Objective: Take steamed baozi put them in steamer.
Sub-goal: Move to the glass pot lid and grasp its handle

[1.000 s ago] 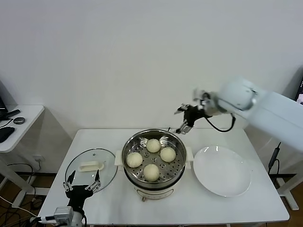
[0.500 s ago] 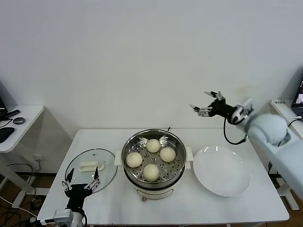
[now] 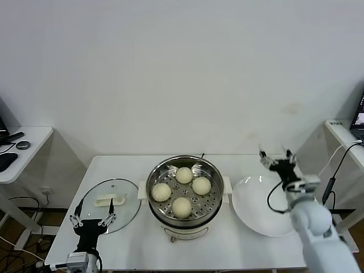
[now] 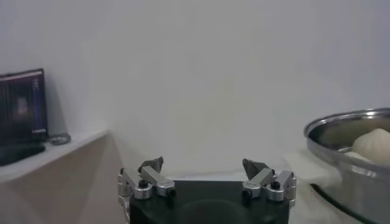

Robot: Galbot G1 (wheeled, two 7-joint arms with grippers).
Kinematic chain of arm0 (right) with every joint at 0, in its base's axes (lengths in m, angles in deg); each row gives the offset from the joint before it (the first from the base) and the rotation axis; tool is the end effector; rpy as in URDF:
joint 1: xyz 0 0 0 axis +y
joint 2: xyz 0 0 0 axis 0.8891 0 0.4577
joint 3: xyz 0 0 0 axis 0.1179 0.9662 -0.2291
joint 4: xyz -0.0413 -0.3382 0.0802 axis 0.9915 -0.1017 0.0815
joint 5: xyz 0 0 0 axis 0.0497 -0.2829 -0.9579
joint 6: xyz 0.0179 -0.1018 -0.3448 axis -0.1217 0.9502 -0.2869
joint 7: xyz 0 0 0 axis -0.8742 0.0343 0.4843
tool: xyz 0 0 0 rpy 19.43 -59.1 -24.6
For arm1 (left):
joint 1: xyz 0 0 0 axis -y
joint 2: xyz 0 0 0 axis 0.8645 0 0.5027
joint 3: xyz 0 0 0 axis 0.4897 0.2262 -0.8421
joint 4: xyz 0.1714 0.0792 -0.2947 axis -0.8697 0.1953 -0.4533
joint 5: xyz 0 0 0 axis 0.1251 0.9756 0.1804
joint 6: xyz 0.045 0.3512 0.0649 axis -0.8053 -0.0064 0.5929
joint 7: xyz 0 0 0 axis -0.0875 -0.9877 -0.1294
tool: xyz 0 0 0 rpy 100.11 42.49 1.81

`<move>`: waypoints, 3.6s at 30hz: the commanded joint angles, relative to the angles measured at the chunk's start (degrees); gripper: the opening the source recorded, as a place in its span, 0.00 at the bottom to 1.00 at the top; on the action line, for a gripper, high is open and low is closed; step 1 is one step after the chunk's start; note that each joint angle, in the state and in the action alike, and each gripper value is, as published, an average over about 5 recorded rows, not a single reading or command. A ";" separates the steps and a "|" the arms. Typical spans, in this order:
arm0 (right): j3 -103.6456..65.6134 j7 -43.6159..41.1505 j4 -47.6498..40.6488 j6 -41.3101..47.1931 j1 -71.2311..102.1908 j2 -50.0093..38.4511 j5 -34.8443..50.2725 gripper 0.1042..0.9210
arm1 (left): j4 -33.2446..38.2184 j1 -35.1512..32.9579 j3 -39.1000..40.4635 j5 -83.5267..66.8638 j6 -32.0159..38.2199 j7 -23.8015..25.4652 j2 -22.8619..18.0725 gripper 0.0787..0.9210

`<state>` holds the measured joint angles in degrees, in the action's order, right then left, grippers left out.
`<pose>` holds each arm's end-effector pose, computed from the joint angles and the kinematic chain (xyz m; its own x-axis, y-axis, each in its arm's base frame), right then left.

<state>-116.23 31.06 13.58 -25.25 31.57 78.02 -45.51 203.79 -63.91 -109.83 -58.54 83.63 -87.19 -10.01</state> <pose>0.3337 -0.1442 -0.2694 -0.9993 -0.0343 -0.0132 -0.0350 0.9977 0.0579 0.1640 0.0529 -0.3026 -0.9845 -0.1627 0.0652 -0.1438 0.9624 0.2305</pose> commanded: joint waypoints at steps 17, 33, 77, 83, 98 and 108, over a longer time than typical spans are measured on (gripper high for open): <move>-10.35 0.69 5.80 -3.88 17.28 10.55 -5.55 0.88 | -28.30 10.99 6.64 79.20 -3.62 -14.06 21.88 0.88; -9.08 0.70 4.51 -4.26 16.87 12.24 -7.93 0.88 | -35.11 17.78 9.06 72.95 -4.91 -11.71 19.38 0.88; -9.12 0.51 0.59 -6.23 16.33 15.46 -10.03 0.88 | -49.20 31.49 13.23 66.35 -4.10 -12.70 18.62 0.88; -9.12 0.51 0.15 -6.36 16.29 15.54 -10.16 0.88 | -50.53 32.96 13.18 64.51 -4.24 -13.82 18.66 0.88; -8.58 0.40 -0.27 -6.66 16.23 15.74 -10.63 0.88 | -50.80 32.87 13.28 61.51 -4.04 -13.49 18.59 0.79; -8.63 0.35 0.19 -6.59 16.44 15.43 -10.50 0.88 | -38.71 27.65 10.94 60.88 -8.58 -8.53 17.43 0.43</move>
<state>-124.85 31.47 13.46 -31.94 48.04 93.56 -56.05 155.77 -32.98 -97.74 3.32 78.39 -100.13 7.71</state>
